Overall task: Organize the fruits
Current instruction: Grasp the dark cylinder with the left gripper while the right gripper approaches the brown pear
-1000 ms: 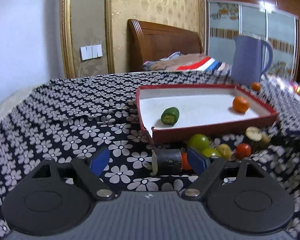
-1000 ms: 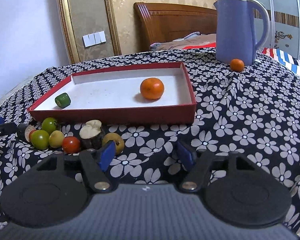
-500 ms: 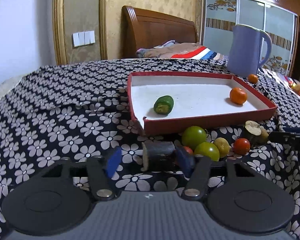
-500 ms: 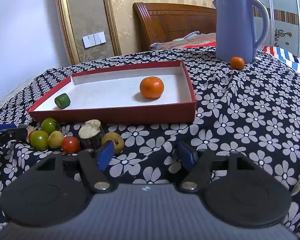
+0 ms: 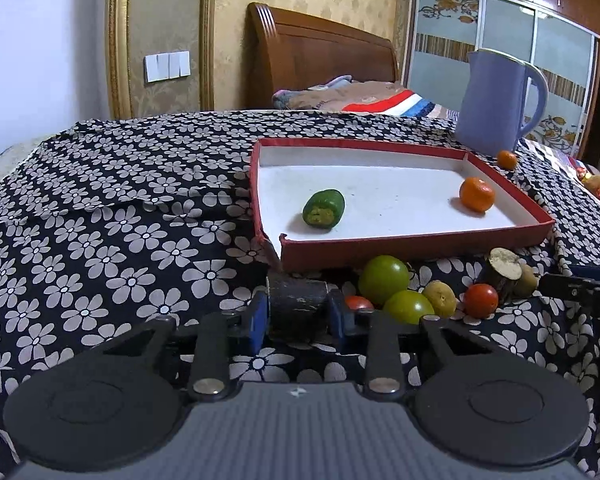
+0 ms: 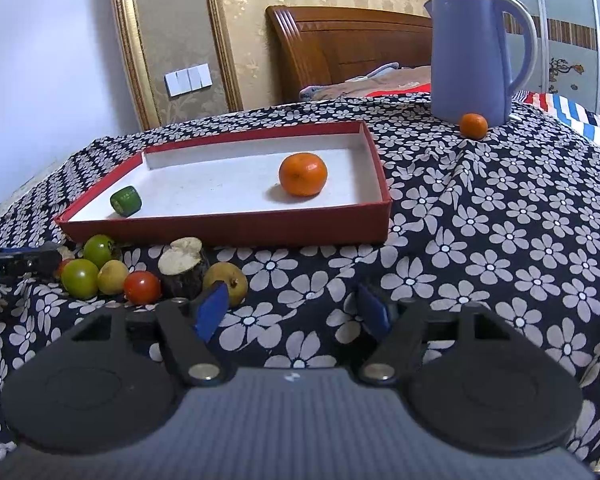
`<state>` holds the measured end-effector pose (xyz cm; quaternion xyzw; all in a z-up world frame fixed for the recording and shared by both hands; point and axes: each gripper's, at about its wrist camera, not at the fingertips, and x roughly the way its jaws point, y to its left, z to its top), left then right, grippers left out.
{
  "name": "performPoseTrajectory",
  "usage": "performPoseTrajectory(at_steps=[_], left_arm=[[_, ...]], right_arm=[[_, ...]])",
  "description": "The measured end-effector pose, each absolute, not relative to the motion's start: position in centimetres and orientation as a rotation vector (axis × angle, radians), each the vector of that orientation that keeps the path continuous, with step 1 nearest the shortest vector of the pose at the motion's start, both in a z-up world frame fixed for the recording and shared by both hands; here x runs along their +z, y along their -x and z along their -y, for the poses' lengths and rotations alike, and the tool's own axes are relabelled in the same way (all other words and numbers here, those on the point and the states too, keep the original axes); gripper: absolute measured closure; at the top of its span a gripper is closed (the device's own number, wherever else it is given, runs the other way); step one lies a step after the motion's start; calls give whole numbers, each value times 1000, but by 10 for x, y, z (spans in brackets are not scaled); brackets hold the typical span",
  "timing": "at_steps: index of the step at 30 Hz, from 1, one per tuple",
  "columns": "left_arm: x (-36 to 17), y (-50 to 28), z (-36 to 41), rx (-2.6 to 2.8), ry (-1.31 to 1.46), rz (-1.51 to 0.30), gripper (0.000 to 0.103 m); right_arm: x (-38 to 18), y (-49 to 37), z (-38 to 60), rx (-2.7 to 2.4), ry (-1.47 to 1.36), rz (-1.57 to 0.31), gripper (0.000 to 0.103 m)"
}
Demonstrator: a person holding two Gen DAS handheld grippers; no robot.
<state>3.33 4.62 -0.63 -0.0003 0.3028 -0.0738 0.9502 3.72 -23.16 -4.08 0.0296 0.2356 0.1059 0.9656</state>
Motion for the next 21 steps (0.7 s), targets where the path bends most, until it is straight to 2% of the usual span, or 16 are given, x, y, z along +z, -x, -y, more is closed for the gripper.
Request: performPoseTrajectory(at_steps=[7, 8, 14, 16, 18, 20, 21], left_arm=[[-5, -27, -50, -137, 4, -584, 72], [-5, -27, -51, -139, 9, -579, 72], [-8, -27, -39, -110, -68, -576, 72], [-8, -27, -38, -109, -76, -575, 72], [-8, -27, -38, -109, -75, -575, 72], [-8, -28, -39, -109, -69, -577, 72], [-8, -28, -39, -111, -64, -578, 72]], right_arm=[[-35, -29, 227, 249, -32, -463, 36], [-34, -29, 225, 248, -27, -459, 40], [-21, -23, 210, 284, 51, -405, 40], [-22, -27, 201, 286, 102, -420, 45], [-27, -37, 197, 294, 110, -459, 62], [-31, -48, 193, 313, 107, -504, 72], [-33, -51, 192, 313, 112, -514, 71]])
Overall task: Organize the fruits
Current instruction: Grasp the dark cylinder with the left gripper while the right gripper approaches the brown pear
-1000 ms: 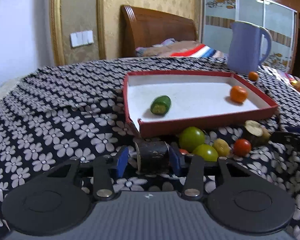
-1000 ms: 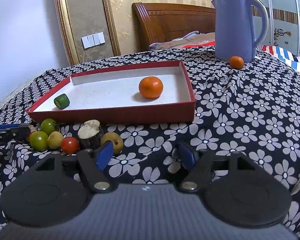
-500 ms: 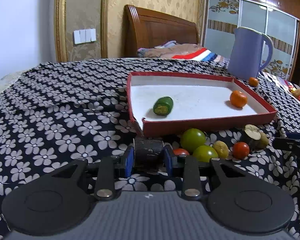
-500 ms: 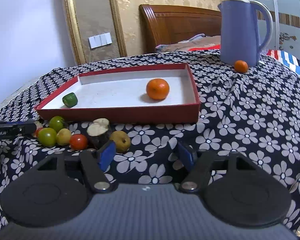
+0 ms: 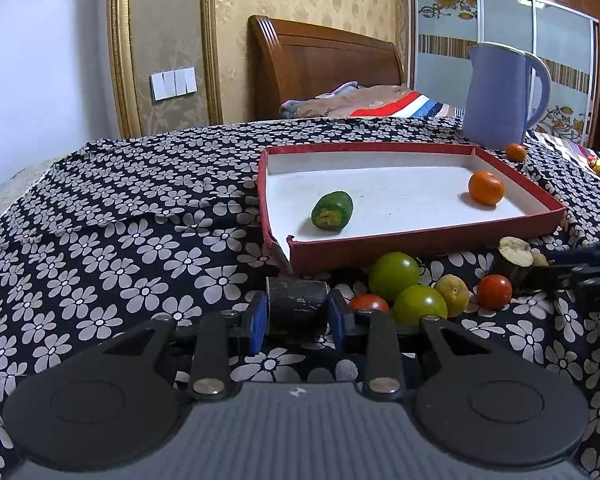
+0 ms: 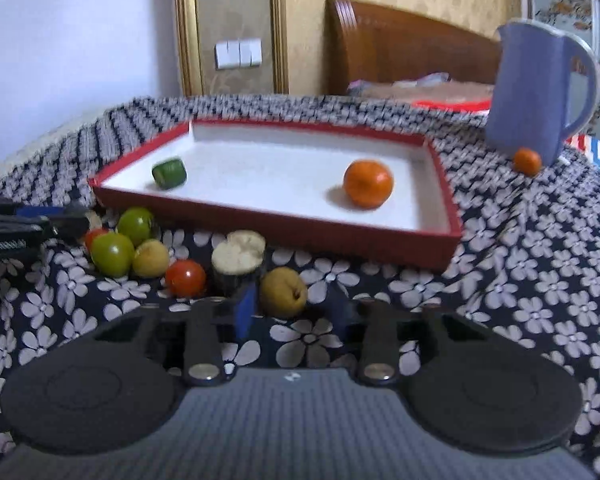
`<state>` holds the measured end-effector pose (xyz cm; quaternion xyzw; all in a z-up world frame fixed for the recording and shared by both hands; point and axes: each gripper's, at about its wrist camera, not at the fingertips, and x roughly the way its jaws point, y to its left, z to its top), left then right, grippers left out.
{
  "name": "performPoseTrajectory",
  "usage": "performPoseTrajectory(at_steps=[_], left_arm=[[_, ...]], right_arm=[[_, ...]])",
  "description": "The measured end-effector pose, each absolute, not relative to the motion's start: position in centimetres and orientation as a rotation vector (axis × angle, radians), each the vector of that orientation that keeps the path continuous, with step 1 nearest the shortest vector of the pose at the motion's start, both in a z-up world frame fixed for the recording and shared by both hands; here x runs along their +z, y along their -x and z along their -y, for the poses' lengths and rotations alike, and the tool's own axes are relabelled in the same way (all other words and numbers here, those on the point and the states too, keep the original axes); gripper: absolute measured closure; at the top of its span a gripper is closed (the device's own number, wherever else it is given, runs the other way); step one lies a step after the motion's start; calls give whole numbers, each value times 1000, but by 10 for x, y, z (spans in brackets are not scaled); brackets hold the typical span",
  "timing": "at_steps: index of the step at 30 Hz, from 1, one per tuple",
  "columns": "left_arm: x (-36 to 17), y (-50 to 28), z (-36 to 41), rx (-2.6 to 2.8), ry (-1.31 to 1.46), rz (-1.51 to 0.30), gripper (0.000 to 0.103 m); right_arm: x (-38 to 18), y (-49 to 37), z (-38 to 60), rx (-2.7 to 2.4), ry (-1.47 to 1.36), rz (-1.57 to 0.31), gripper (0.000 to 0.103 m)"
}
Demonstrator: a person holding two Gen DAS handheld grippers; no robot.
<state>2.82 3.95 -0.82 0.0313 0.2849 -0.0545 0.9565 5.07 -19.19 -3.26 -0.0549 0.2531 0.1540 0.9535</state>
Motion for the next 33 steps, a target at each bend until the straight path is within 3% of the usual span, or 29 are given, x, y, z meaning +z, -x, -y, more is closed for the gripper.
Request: performPoseTrajectory(at_steps=[7, 10, 33], left_arm=[[-12, -30, -37, -99, -82, -597, 71], [-13, -31, -39, -102, -70, -598, 71], [-9, -24, -40, -102, -55, -566, 72]], right_arm=[[-37, -54, 187, 314, 113, -519, 71], [-38, -54, 187, 327, 104, -519, 78], [-37, -43, 196, 289, 48, -476, 78]])
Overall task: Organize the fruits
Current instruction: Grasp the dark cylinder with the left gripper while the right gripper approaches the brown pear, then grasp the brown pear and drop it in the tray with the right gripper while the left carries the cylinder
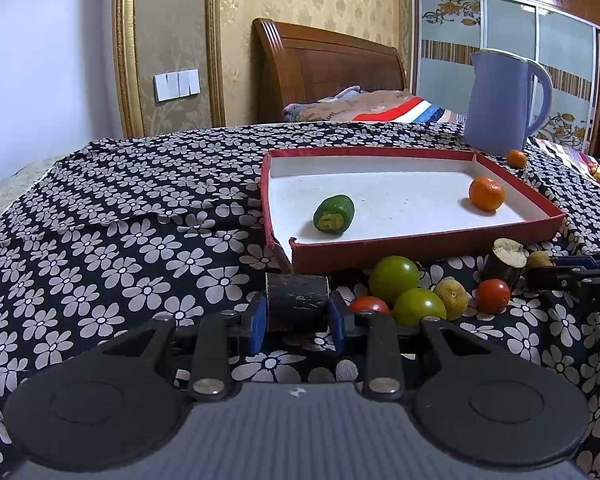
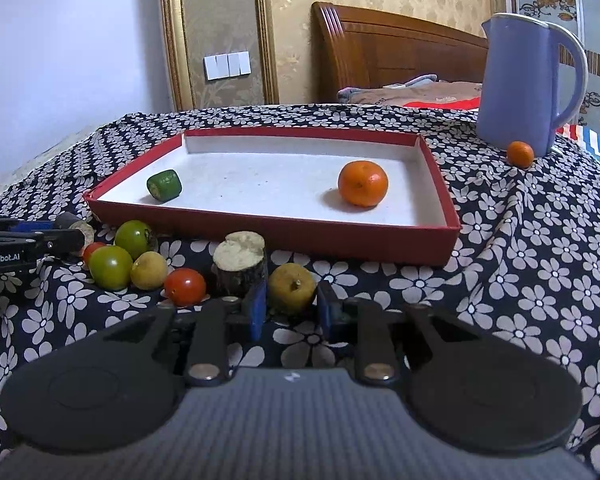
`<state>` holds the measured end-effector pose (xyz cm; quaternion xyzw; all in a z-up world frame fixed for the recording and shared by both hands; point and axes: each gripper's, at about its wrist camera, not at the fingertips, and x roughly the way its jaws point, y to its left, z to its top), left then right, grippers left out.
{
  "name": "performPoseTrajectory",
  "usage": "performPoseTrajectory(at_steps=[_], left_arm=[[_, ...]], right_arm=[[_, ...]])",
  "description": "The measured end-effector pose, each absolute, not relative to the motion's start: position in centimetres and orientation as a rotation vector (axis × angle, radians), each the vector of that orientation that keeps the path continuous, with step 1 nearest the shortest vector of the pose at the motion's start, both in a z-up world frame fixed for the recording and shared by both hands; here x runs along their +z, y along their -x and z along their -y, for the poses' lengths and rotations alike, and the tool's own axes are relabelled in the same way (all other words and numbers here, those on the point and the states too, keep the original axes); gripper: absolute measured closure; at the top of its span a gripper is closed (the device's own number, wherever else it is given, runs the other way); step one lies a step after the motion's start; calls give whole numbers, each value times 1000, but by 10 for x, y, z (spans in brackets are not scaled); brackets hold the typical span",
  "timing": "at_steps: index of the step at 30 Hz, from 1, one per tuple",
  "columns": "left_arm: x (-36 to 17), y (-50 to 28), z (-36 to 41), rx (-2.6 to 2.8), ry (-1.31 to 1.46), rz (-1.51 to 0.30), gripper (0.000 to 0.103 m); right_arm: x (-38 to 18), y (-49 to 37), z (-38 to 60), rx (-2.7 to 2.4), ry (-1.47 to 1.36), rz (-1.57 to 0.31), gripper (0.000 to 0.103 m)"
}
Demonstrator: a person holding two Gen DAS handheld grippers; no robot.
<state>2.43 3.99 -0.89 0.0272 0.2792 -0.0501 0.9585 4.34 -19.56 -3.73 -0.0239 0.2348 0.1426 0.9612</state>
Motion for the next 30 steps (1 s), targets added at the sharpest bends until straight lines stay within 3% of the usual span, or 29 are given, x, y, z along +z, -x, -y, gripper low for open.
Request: performPoseTrajectory(at_steps=[17, 30], left_arm=[[22, -24, -20, -141, -77, -536, 72], [30, -119, 18, -137, -96, -556, 72]], right_arm=[[-2, -37, 196, 240, 72, -375, 78], [11, -117, 158, 227, 81, -425, 78]])
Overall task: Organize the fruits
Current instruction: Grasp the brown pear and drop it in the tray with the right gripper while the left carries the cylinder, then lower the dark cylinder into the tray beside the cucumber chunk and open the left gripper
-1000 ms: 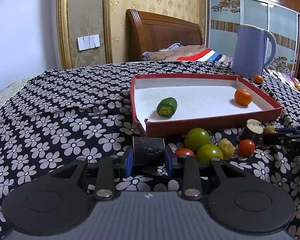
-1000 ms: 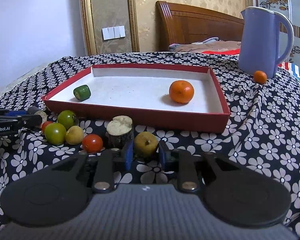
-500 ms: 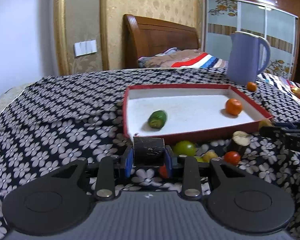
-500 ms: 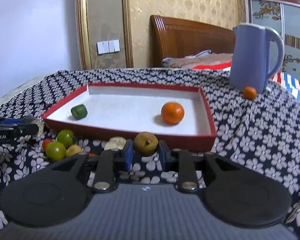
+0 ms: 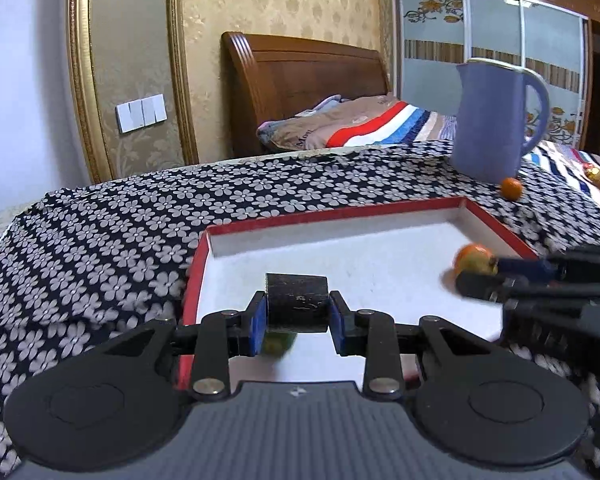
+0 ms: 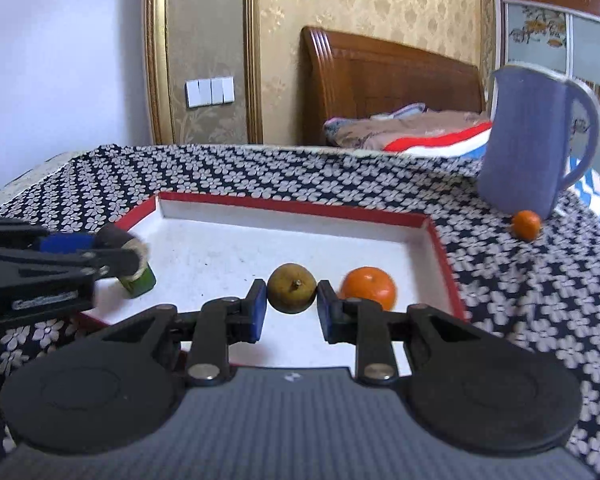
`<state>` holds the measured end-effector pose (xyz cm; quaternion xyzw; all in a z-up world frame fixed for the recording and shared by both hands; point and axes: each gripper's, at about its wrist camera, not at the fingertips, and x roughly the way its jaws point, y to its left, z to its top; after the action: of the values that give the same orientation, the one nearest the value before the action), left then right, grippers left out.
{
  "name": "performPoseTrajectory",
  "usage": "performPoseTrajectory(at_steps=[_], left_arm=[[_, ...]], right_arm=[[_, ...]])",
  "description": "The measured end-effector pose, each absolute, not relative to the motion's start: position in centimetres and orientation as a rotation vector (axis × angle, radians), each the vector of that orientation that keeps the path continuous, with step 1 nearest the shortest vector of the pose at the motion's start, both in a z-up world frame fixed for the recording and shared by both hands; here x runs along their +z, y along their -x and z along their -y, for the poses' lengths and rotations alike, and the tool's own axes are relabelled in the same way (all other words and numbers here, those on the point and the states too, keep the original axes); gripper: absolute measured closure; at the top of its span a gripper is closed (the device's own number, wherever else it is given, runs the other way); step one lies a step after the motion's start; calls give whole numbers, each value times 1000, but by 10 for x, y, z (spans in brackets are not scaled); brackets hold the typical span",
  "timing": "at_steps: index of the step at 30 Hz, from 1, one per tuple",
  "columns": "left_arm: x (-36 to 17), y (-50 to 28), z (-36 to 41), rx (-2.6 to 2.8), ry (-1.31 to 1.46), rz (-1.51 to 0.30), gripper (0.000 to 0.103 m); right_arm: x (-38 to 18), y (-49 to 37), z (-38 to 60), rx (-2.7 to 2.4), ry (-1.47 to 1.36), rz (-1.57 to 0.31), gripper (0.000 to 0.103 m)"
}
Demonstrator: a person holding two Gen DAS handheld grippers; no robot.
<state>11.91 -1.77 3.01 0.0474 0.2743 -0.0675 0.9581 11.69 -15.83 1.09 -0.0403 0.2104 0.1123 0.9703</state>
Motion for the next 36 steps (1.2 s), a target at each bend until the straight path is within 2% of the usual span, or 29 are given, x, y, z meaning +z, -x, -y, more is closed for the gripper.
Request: performPoseTrajectory(at_steps=[11, 24, 25, 27, 29, 32, 36], left_arm=[[9, -167, 20, -62, -95, -618, 72], [1, -170, 24, -69, -112, -632, 72], [1, -170, 24, -69, -111, -634, 72], [2, -168, 22, -63, -103, -631, 72], [3, -164, 19, -61, -97, -619, 72], [5, -156, 18, -56, -97, -600, 71], [7, -141, 12, -60, -87, -584, 71]], right_arm=[[-13, -167, 139, 229, 67, -501, 78], [-17, -175, 143, 230, 33, -512, 76], [-17, -174, 143, 236, 32, -509, 75], [-16, -173, 143, 235, 28, -499, 64], [-15, -168, 143, 227, 28, -475, 63], [-14, -163, 145, 221, 18, -447, 53], [-15, -157, 149, 191, 21, -423, 51]])
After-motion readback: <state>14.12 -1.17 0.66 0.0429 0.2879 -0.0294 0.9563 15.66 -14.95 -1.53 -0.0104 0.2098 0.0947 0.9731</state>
